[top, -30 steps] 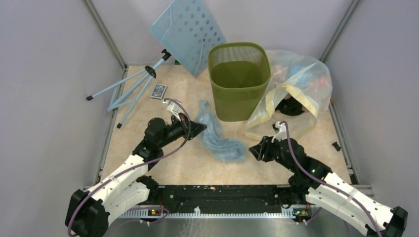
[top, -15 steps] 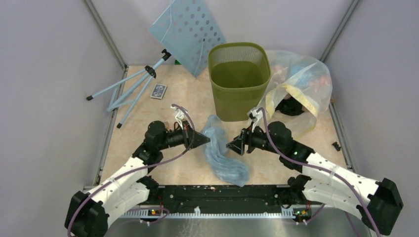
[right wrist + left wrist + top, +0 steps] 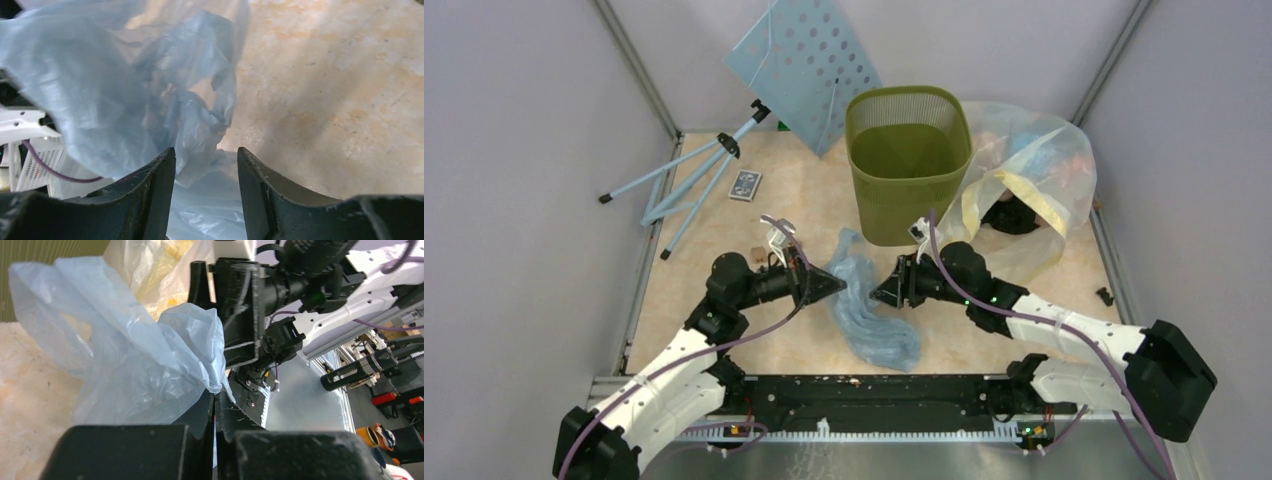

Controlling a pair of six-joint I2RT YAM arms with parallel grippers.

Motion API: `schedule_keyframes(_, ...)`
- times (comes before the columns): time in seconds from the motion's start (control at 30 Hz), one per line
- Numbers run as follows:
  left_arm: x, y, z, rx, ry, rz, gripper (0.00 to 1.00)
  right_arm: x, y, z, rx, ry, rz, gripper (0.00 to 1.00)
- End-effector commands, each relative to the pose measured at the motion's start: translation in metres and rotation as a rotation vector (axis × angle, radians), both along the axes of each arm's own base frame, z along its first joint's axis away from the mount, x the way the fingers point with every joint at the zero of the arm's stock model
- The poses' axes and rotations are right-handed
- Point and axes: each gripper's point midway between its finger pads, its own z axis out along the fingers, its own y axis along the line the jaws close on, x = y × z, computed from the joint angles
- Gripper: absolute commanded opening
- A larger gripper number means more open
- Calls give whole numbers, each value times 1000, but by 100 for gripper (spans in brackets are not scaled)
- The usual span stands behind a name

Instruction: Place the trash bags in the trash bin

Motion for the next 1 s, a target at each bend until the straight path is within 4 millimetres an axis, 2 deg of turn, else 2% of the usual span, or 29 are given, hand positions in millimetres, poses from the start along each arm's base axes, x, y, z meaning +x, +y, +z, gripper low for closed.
schedule_keyframes(0.0,-14,1,31,-88,-126,-47,0,11,-3,-2,-2,4,-89,48)
schedule_keyframes(0.07,-18,2,37,-104,-145,-53,0,8,0,4,31,-8,-64,45)
schedule_keyframes(0.1,-19,3,40,-111,-152,-52,0,6,1,7,45,-14,-52,35)
schedule_keyframes(0.13,-20,4,41,-115,-156,-47,0,4,3,12,63,-22,-39,15)
schedule_keyframes(0.17,-19,5,43,-122,-156,-32,0,3,3,16,76,-31,-30,2)
schedule_keyframes(0.2,-18,7,44,-126,-158,-15,0,2,3,21,86,-42,-26,0)
schedule_keyframes(0.3,-5,14,39,-105,-129,86,0,5,-8,28,58,-77,-70,0)
schedule_keyframes(0.37,11,22,28,-41,-94,196,0,16,-31,24,-33,-103,-174,0)
schedule_keyframes(0.43,30,38,7,67,-6,340,0,33,-69,15,-182,-118,-358,0)
schedule_keyframes(0.5,46,60,-12,170,73,503,0,45,-110,13,-300,-152,-532,0)
schedule_keyframes(0.57,54,80,-21,249,107,617,0,52,-149,20,-370,-190,-705,0)
schedule_keyframes(0.63,59,93,-26,303,125,686,0,52,-174,30,-382,-215,-799,0)
schedule_keyframes(0.73,65,102,-27,344,142,746,0,49,-196,46,-353,-254,-885,0)
schedule_keyframes(0.97,72,118,-35,387,219,858,0,46,-233,78,-317,-327,-1051,0)
